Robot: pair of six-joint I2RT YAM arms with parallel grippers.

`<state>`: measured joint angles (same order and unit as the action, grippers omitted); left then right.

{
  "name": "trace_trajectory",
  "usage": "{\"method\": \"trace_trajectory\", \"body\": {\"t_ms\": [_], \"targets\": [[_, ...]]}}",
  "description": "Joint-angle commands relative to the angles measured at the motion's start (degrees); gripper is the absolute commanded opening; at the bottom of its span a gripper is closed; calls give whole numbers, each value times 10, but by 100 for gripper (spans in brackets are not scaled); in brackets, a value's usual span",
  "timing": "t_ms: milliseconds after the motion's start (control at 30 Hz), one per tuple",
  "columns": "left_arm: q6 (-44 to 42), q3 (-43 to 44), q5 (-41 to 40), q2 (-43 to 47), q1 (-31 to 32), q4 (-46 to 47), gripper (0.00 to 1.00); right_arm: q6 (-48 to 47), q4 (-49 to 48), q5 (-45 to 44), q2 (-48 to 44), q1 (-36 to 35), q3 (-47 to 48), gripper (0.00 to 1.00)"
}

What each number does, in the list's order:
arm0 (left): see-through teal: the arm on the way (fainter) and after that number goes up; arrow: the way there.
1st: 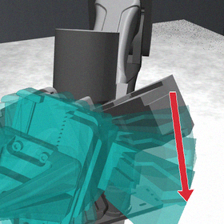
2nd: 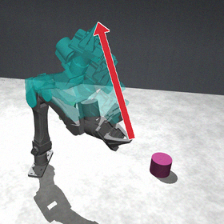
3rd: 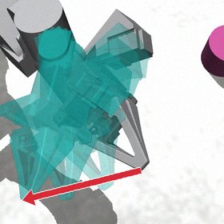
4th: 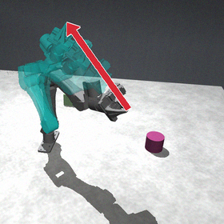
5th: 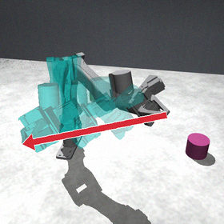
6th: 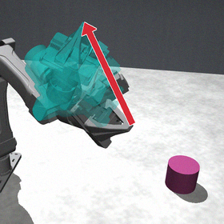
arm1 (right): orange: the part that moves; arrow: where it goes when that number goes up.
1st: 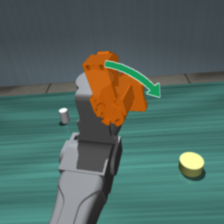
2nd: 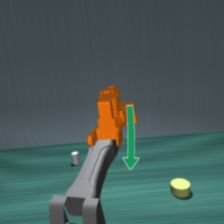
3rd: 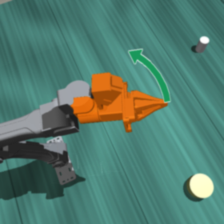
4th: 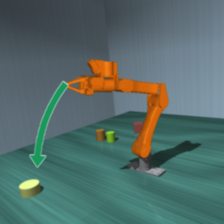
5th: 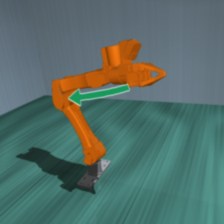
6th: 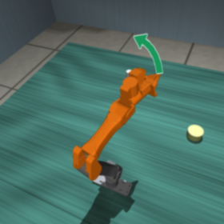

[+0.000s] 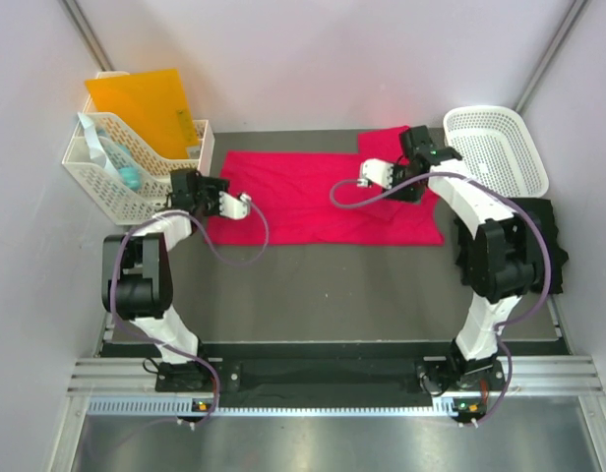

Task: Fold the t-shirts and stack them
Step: Fold the tshirt

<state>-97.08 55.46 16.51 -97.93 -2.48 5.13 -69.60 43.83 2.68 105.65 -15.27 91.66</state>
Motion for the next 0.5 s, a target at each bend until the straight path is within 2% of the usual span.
{"method": "trace_trajectory", "body": {"t_ms": [0,167,333,467], "targets": [[44,61,18,-9,1,-2,63,18,88,37,-14,-20,-35,46],[24,145,69,-27,1,-149,61,23,76,22,-15,-38,-55,46],[-35,206,88,-45,2,-346,61,20,71,14,-16,-46,-66,46],[-47,232,91,-57,3,-405,61,29,61,13,-11,-55,-72,45]]}}
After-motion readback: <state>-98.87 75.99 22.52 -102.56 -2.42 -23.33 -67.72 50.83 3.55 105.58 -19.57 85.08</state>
